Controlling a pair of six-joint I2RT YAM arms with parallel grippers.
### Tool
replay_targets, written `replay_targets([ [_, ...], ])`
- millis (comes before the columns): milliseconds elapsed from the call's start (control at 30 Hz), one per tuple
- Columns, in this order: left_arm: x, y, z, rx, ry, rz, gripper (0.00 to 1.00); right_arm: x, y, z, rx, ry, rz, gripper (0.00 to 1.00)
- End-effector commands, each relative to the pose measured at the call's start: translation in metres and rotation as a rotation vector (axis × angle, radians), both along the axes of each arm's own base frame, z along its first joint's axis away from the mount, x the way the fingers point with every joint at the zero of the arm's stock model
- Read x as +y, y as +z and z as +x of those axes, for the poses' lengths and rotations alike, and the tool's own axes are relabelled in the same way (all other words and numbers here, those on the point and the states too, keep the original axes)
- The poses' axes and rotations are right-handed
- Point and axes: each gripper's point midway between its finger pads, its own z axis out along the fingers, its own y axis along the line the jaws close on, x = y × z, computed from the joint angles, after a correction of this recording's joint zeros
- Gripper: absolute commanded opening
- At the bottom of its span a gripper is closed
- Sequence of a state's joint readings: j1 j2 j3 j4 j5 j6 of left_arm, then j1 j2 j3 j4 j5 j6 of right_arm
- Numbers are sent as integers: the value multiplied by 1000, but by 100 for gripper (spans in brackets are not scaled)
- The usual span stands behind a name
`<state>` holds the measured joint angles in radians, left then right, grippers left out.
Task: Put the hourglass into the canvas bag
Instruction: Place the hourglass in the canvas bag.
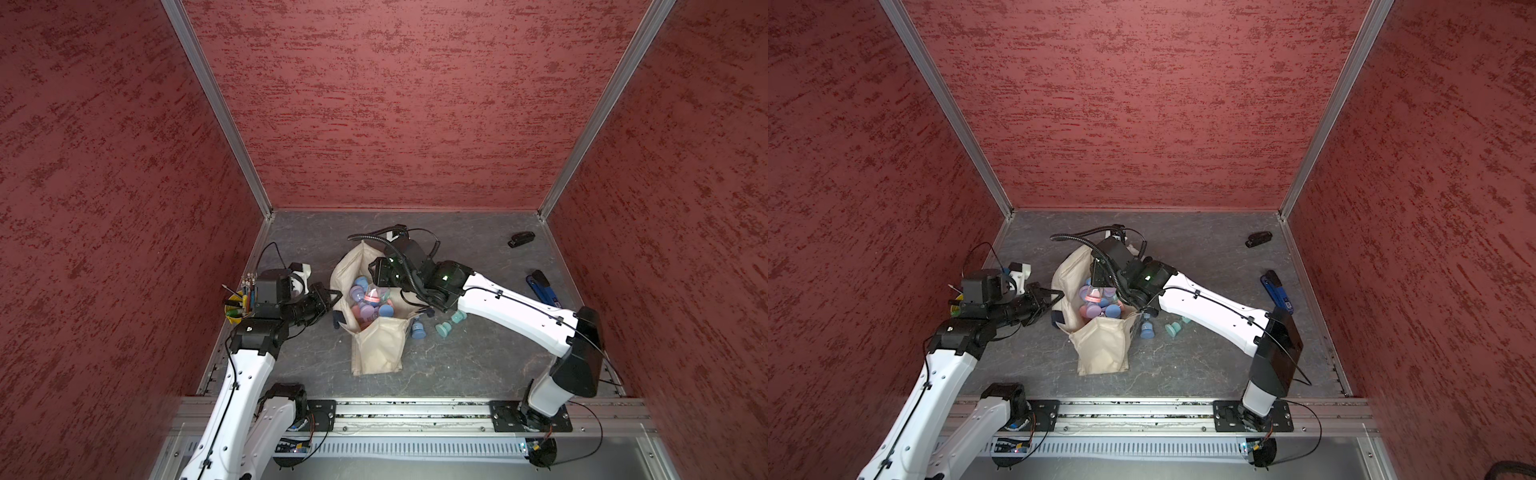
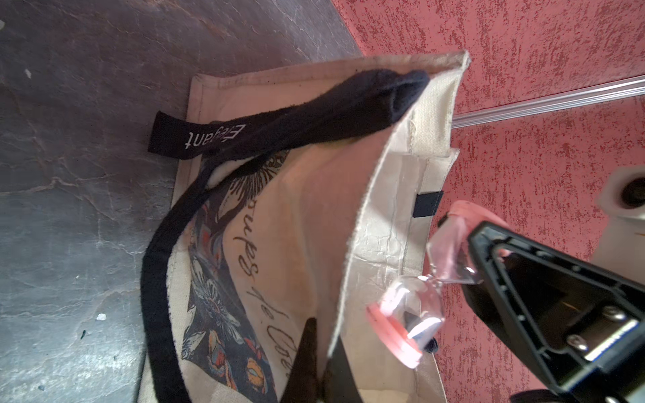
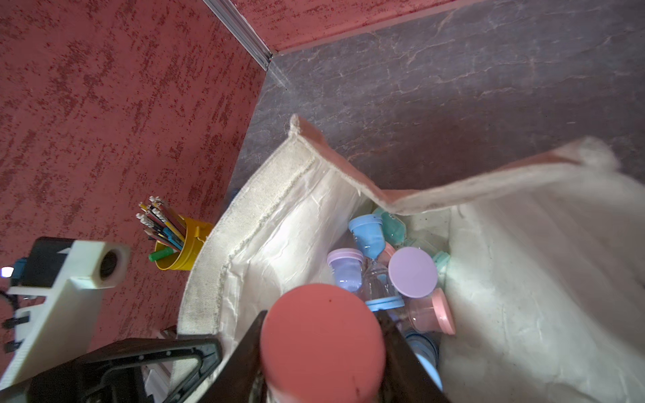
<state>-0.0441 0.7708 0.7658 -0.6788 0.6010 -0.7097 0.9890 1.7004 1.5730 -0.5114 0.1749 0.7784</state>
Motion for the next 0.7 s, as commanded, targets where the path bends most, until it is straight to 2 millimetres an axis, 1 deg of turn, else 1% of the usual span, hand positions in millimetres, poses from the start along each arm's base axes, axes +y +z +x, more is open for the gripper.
replay_targets([
  [0,0,14,4,-43,-2,-1,0,18,-3,-4,18,40,29,10],
  [100,1,12,4,-42,5,-2,0,24,-17,-6,40,54,6,11],
  [200,1,12,4,-42,8,-13,0,28,-30,-7,61,68,-24,15],
  [233,1,11,4,-40,9,-13,0,30,-35,-6,67,74,-35,19],
  [267,2,11,4,-41,14,-11,0,32,-36,-6,70,79,-40,24],
  [333,2,10,5,-43,18,-11,0,33,-40,-3,74,78,-68,44],
  [367,3,10,5,-44,20,-12,0,34,-39,-2,70,77,-78,48],
  [400,3,10,6,-48,21,-13,0,33,-36,-1,63,71,-85,52],
  [467,3,10,6,-50,27,-19,0,31,-21,3,37,59,-85,55],
  [600,5,11,8,-50,36,-17,0,21,22,7,-33,32,-82,61],
  [667,7,11,8,-52,42,-8,0,9,45,9,-72,-4,-86,62],
])
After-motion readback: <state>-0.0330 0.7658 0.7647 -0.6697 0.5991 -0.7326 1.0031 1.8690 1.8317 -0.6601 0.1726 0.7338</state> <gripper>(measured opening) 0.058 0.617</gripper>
